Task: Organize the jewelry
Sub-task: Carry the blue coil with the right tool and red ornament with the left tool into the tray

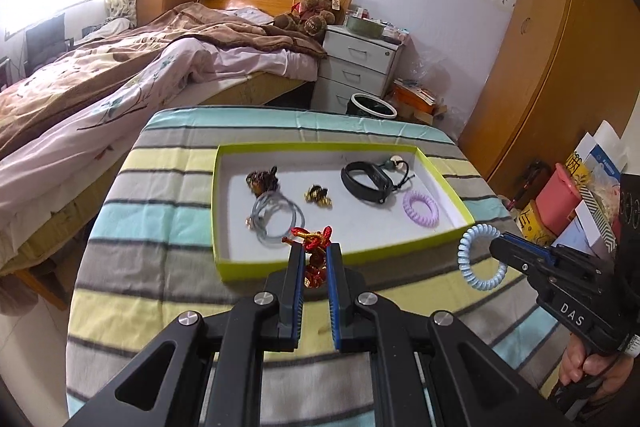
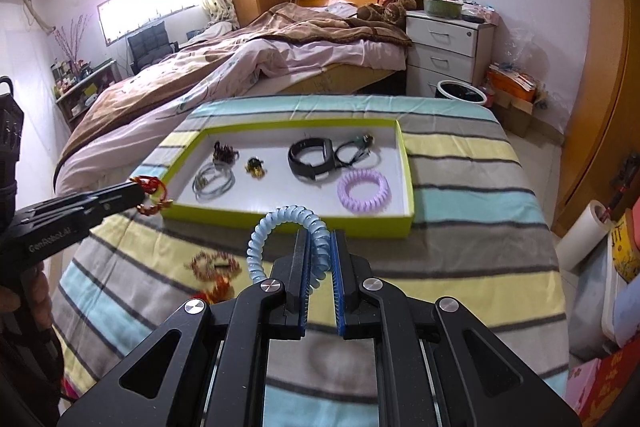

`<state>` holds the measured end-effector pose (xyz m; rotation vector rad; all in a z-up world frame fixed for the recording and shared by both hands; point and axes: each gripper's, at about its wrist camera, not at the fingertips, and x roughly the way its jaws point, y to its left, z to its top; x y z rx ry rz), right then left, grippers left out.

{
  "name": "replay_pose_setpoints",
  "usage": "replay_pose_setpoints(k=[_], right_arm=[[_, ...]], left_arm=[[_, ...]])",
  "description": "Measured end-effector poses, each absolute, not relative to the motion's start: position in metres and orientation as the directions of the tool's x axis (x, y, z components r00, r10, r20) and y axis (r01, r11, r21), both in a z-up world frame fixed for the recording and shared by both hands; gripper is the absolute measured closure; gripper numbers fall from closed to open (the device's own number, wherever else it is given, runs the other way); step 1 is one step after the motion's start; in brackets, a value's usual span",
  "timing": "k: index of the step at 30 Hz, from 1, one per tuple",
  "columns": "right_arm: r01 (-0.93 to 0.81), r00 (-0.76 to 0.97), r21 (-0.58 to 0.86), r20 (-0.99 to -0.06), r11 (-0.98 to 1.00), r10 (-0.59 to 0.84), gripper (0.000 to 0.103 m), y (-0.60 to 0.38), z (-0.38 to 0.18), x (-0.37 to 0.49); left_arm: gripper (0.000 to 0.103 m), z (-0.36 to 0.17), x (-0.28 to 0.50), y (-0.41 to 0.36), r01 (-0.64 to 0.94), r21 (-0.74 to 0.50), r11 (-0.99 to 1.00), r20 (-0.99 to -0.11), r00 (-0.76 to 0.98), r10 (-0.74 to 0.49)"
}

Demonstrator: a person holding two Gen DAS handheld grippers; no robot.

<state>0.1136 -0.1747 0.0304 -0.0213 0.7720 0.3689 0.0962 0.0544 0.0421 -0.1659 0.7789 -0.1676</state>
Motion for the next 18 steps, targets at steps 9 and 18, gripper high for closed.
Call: replay_pose_setpoints(k=[9, 18], right_arm=[[-0.334, 0.641, 0.129, -0.695, 0.934, 0.325, 0.093, -0.166, 0.027, 0.149], [-0.308, 0.607, 0.169, -0.722, 0.936, 0.331, 0.093, -0.164, 0.01, 0.183]], left_arm=[[0.093, 0.04, 0.138, 0.055, 0.103, -0.25, 0.963, -0.685, 0.684, -0.251], [0.093, 0.022, 0.172, 0.048, 0.127, -0.282, 0.951, -0.708, 0.641, -0.295]])
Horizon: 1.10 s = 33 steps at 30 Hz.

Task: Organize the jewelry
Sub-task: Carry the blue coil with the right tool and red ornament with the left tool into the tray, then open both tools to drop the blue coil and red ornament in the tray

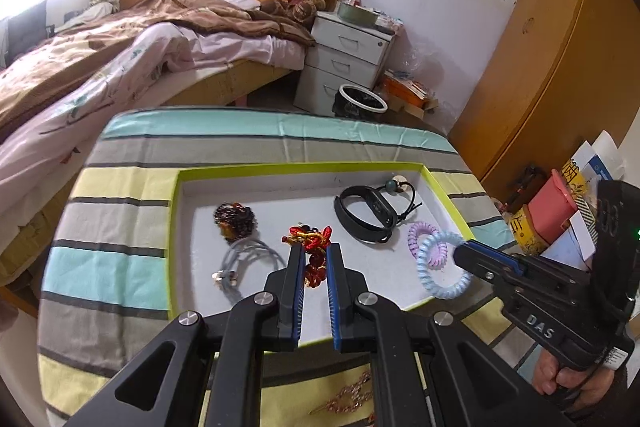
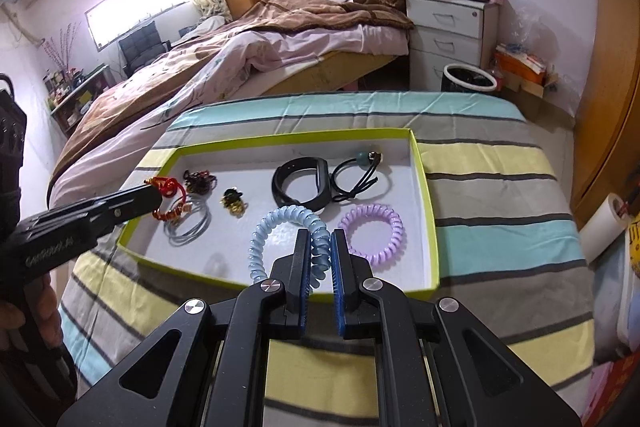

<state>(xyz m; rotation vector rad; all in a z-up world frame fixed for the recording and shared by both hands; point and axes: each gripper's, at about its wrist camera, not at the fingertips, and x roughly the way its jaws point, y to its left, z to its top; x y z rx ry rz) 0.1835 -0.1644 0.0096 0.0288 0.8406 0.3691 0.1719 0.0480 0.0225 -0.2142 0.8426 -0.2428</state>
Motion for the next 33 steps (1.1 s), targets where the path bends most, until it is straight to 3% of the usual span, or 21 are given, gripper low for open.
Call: replay_pose_setpoints(k=[33], right_arm=[[-0.339, 0.54, 0.115, -0.789, 0.934, 0.293, 0.093, -0.151, -0.019, 0.213]], left_arm=[[0.093, -0.016, 0.186, 0.029, 0.105, -0.22, 0.97, -0.782, 0.575, -0.239]])
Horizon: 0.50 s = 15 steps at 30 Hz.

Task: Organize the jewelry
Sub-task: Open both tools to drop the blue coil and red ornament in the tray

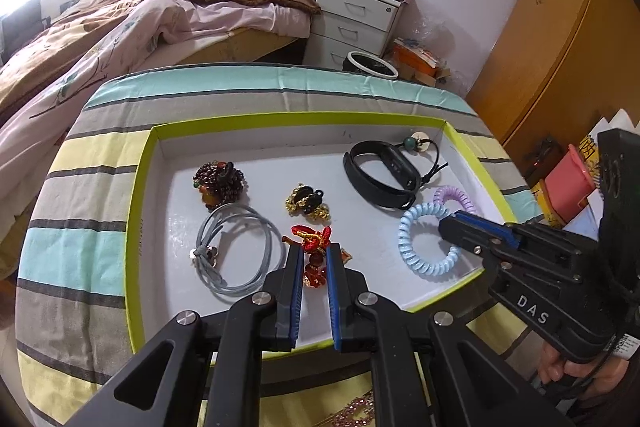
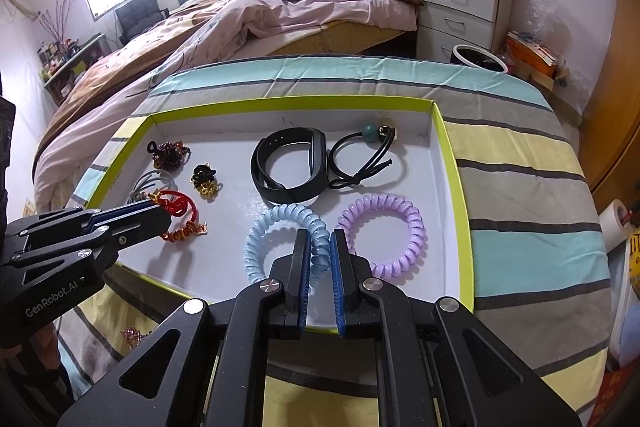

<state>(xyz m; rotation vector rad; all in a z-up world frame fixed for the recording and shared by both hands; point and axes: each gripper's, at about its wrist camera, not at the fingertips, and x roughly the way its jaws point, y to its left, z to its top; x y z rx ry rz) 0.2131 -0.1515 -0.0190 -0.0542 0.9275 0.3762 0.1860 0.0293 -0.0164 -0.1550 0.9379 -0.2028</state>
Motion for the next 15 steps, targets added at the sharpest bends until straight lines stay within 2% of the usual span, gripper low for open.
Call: replay_pose_setpoints(k=[15], right_arm=[[-0.337, 0.549, 0.126, -0.779, 0.933, 0.303, 0.088, -0.1522, -0.0175, 0.2112]], left_arm=[[0.089, -0.012, 0.1838, 0.0298, 0.103, -0.219, 0.97, -0.774, 0.587, -0.237]])
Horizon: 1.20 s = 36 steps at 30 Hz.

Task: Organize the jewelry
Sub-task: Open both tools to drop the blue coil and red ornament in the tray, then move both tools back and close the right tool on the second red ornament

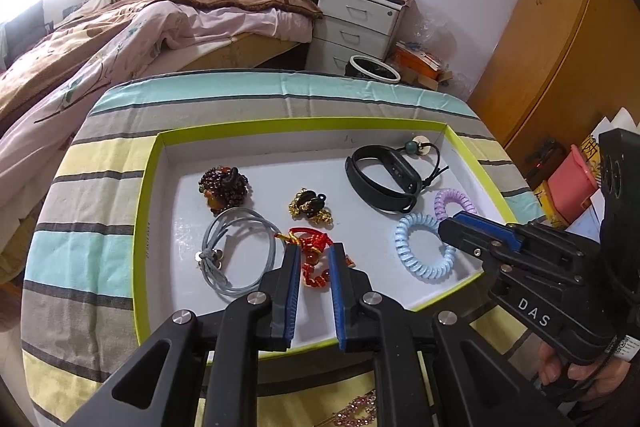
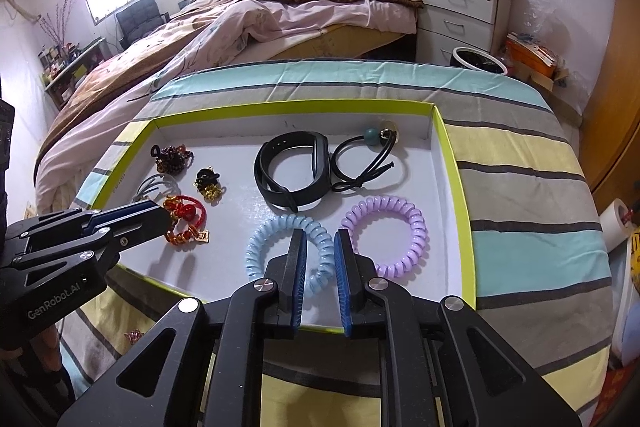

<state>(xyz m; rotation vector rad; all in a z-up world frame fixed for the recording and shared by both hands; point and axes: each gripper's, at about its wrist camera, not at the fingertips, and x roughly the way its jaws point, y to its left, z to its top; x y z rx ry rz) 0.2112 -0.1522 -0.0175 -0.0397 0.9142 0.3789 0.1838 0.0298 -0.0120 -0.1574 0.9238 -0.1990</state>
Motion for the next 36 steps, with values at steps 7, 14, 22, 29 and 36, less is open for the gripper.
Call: replay_pose_setpoints(k=[7, 14, 22, 29, 36], right_arm=[[-0.326, 0.556, 0.142, -0.771, 0.935, 0.311, 0.066, -0.156, -0.015, 0.209], [-0.329, 0.565, 0.148, -0.76, 0.932, 0.32, 0.065, -0.156, -0.01, 0.201], [-0.334, 0.589, 0.164, -0.733, 0.928, 0.341, 0.065, -0.159, 0.002, 0.182], [-0.345, 0.604, 0.177, -0.711, 0.922, 0.362, 0.065, -0.16, 0.012, 0.161], [-0.37, 0.609, 0.179, -0.694, 0.912, 0.384, 0.065, -0.155, 0.017, 0.138]], left_arm=[[0.08, -0.009, 0.179, 0.029, 0.102, -0.226, 0.969, -0.772, 0.588, -0.243], [0.062, -0.001, 0.168, 0.029, 0.101, -0.231, 0.968, -0.76, 0.602, -0.244], [0.061, 0.011, 0.146, 0.036, 0.087, -0.24, 0.967, -0.744, 0.624, -0.241], [0.061, 0.018, 0.117, 0.045, 0.054, -0.224, 0.973, -0.729, 0.653, -0.204], [0.061, 0.023, 0.08, 0.052, 0.016, -0.178, 0.984, -0.723, 0.676, -0.142]])
